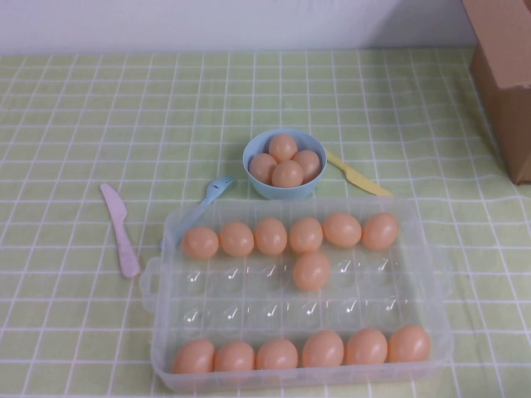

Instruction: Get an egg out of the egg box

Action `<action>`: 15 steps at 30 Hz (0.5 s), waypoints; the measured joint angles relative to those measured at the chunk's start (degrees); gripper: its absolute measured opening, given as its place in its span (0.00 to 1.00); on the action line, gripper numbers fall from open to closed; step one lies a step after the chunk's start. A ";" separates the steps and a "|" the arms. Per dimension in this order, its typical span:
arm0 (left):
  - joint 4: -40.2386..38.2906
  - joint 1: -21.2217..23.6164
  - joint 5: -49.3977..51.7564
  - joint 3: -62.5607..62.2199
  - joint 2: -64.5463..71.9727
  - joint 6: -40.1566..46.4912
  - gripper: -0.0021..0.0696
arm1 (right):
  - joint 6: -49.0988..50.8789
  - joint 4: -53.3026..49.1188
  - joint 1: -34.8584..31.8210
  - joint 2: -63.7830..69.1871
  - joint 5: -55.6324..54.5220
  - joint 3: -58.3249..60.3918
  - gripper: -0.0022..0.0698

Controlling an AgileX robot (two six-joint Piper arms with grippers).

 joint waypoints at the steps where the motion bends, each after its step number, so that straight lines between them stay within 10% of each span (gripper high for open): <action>1: -6.58 0.00 -2.46 0.00 0.00 -0.62 0.02 | 0.00 0.00 0.00 0.00 0.00 0.00 0.01; 6: -29.94 0.00 -10.15 0.00 0.00 -3.38 0.02 | 0.00 0.00 0.00 0.00 0.00 0.00 0.01; 15: -35.04 0.00 -16.14 0.00 0.00 -2.51 0.02 | 0.00 0.00 0.00 0.00 0.00 0.00 0.01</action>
